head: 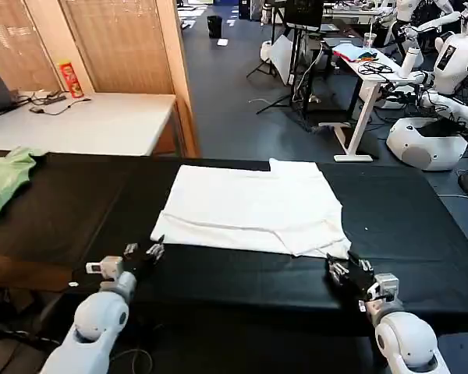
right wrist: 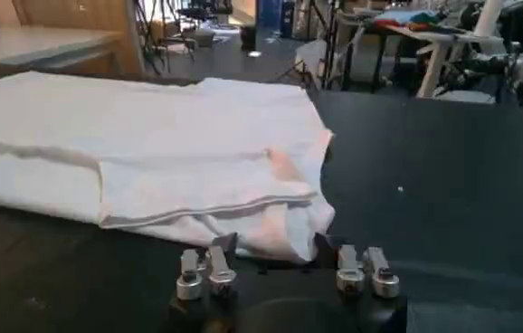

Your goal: Fold and organize the clothes.

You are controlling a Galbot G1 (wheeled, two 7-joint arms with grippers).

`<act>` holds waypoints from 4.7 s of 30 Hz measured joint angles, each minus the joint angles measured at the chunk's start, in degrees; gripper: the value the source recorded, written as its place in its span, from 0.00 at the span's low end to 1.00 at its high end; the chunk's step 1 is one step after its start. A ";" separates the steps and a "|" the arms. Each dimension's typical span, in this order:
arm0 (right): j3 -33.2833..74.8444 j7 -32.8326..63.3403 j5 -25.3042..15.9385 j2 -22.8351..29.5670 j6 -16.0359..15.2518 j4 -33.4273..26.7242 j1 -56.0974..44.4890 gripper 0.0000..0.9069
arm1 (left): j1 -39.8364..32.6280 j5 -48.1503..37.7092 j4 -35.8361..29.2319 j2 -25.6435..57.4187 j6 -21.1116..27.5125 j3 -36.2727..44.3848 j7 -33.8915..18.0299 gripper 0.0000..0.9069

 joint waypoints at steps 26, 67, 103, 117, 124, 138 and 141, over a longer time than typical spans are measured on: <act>3.64 6.22 2.52 -2.28 -12.42 15.17 -15.61 0.97 | 23.51 5.79 -19.21 4.94 1.43 -6.12 -3.31 0.97; -21.64 8.14 9.49 -1.87 -7.22 -35.65 48.34 0.97 | -30.73 -13.05 16.07 3.52 14.47 10.99 -4.56 0.97; -24.52 4.21 7.22 4.94 -7.54 -54.53 57.77 0.11 | -43.94 -8.71 39.44 -1.04 15.23 14.55 1.74 0.17; -23.38 2.60 7.15 4.78 -4.56 -53.17 56.32 0.01 | -43.05 -7.09 37.82 -1.54 14.97 14.64 3.23 0.09; -22.68 1.59 10.32 2.06 -2.15 -47.77 53.88 0.01 | -41.89 -7.10 34.73 -0.19 14.53 13.39 2.08 0.09; -18.20 6.50 16.12 -9.79 -7.63 -20.24 37.66 0.01 | -29.56 -14.01 14.08 8.81 17.37 9.70 0.04 0.09; -16.67 7.36 16.34 -11.75 -9.73 -15.04 33.47 0.01 | -24.53 -14.36 8.58 11.01 17.37 8.11 -0.20 0.09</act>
